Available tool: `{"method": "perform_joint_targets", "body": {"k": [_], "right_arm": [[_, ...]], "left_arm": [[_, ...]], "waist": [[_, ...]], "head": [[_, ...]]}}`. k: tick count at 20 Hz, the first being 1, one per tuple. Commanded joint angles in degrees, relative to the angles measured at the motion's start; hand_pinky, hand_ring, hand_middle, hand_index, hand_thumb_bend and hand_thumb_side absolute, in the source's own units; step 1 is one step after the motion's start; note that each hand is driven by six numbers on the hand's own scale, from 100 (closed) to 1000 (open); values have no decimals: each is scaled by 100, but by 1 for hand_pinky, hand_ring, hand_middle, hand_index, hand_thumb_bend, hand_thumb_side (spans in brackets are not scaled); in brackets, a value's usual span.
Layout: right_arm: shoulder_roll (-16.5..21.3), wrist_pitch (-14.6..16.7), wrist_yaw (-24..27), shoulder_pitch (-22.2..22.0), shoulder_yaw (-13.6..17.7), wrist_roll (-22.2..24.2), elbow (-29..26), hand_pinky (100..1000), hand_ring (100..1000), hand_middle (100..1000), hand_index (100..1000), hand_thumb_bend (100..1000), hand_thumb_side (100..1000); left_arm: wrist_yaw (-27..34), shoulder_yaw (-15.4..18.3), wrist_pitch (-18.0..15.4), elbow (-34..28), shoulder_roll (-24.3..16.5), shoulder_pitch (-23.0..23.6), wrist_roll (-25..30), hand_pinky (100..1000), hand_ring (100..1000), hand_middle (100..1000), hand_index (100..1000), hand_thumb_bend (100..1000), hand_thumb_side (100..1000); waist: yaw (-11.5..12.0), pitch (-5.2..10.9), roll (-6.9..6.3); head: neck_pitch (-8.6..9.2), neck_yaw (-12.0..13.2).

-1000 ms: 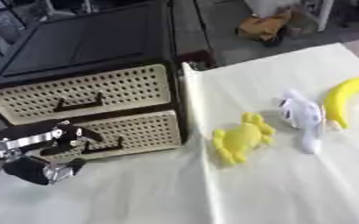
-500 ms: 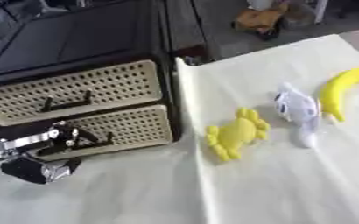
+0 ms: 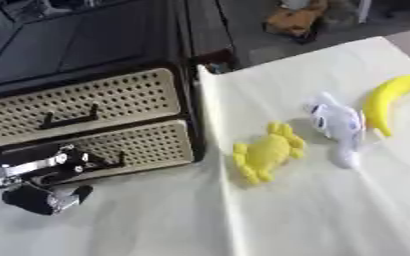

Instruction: Pick up objects from table and place into drawer.

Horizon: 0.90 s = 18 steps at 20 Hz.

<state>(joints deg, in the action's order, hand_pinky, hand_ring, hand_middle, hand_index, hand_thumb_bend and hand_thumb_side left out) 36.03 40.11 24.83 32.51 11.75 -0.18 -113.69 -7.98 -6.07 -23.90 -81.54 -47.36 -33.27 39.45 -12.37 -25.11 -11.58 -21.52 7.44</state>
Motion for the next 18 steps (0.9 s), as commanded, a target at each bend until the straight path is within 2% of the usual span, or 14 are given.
{"method": "perform_joint_targets", "body": {"k": [1,7,9,12,15,18], "right_arm": [[100,-9,15,45,81,-31,-90,739,861,776,912,100,1000],[90,-23,-10,5,88,-57,-90,739,862,775,911,100,1000],[80,-34,-13,0,87,-57,-90,740,862,775,911,100,1000],[78,-41,-27,-22,98,-63,-90,740,862,775,910,100,1000],[80,-47,-51,-70,112,-72,-90,740,863,775,911,100,1000],[81,-54,-68,-108,118,-88,-90,740,863,775,911,100,1000]], "left_arm": [[-11,60,-285,10,-145,-39,474,100,100,100,854,100,372],[156,133,-286,-197,-247,-62,616,100,100,100,897,100,359],[131,157,-282,-271,-284,-55,603,100,100,100,959,100,352],[-6,174,-300,-391,-327,-43,545,100,100,100,991,100,343],[-53,147,-314,-680,-381,13,739,100,100,100,974,100,338],[68,244,-170,-968,-453,44,925,100,100,100,971,100,328]], "waist": [[13,106,58],[56,128,78],[59,129,80],[78,133,89],[127,152,111],[174,178,124]], "head": [[4,-21],[-40,-51],[-39,-53],[-48,-65],[-86,-98],[-125,-128]]}}
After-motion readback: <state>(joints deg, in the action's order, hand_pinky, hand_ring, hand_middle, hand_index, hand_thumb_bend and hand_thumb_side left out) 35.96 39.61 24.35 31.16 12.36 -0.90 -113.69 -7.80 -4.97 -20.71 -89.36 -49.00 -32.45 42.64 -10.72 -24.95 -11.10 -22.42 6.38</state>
